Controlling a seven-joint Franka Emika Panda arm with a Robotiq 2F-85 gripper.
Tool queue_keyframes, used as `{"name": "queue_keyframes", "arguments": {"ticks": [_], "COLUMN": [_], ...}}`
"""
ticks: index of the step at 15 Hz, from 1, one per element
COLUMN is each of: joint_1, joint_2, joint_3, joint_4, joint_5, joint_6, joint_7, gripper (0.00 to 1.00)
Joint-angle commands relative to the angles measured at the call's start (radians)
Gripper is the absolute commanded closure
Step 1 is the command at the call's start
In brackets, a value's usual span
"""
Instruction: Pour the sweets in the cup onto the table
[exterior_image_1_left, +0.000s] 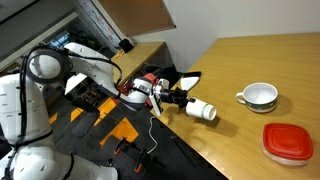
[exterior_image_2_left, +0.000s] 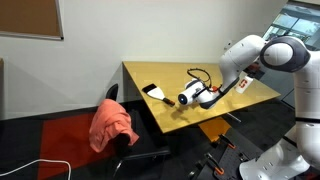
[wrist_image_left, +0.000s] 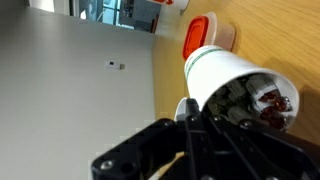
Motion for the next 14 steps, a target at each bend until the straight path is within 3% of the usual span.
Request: {"name": "queue_keyframes", "arguments": {"ticks": [1, 14], "joint_1": [-0.021, -0.011], "joint_2": [0.054, 0.183], "joint_3": [0.023, 0.033], "joint_4": [0.050, 0.176], "joint_5": [0.022, 0.078], "joint_6": [-0.075, -0.283], "joint_7": [-0.034, -0.189], "gripper": [0.99, 0.99]}}
